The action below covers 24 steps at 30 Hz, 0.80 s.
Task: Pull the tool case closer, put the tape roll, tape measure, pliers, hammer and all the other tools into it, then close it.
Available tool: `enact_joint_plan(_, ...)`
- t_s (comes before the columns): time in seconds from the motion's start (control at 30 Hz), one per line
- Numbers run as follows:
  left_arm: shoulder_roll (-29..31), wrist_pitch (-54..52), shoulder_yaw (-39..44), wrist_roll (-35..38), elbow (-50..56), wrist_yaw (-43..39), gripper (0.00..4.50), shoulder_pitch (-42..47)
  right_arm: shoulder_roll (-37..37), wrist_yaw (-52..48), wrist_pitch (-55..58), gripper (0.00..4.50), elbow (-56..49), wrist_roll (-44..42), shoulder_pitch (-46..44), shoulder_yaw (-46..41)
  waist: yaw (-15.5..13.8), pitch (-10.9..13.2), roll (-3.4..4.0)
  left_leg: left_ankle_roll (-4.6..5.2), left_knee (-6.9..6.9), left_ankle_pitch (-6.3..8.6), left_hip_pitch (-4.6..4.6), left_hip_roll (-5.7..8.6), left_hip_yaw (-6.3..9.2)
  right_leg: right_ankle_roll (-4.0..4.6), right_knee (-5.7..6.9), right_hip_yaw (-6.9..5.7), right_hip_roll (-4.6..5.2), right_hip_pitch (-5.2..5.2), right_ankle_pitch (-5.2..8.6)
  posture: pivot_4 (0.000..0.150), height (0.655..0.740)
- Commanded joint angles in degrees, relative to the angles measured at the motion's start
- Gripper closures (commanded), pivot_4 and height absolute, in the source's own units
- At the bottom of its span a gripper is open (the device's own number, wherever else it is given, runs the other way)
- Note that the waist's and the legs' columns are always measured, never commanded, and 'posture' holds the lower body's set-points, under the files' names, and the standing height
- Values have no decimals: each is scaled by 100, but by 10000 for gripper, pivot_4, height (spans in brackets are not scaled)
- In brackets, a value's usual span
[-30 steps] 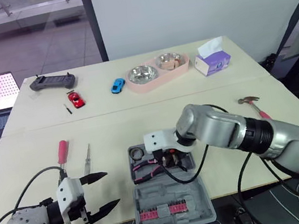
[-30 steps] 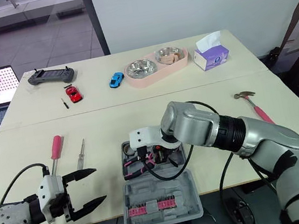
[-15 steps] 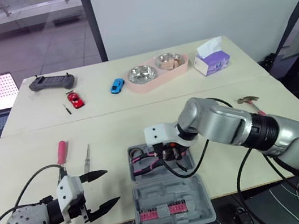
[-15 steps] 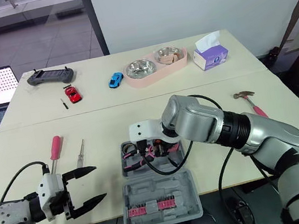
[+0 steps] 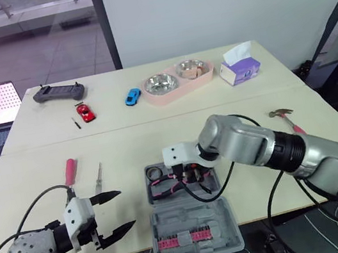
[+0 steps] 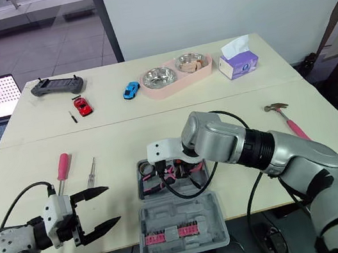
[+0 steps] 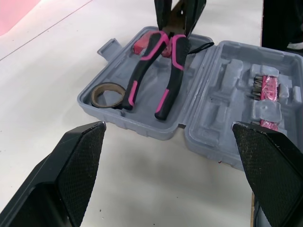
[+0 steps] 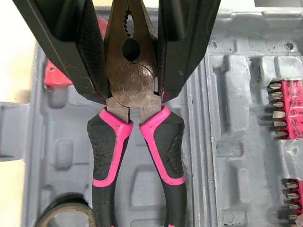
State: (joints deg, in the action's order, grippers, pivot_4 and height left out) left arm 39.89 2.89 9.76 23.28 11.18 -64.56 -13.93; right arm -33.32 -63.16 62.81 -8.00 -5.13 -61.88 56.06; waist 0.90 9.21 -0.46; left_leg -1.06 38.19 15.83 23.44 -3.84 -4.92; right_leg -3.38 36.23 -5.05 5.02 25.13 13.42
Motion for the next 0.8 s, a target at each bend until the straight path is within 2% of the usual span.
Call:
enact_joint_plan(0.03,-6,24,52,88,102,30,0,-32,124,-11,-148,35355,71,132,-46,-36,0,0,0,0,0,0,0,0,0,0,0,0,0,0,0,1500,7400)
enact_joint_plan(0.3,-11,-6,51,109,137,66,0,-41,410,50,-273,35355,473,328,6,-14,13,-1,-1,0,0,0,0,0,0,0,1,0,-1,-1,0,1500,7400)
enact_joint_plan(0.8,3,-12,30,96,133,58,0,-46,396,-113,-403,35355,454,507,105,25,10,-1,-1,0,0,0,-3,-1,1,0,3,0,-3,-1,0,1500,7400)
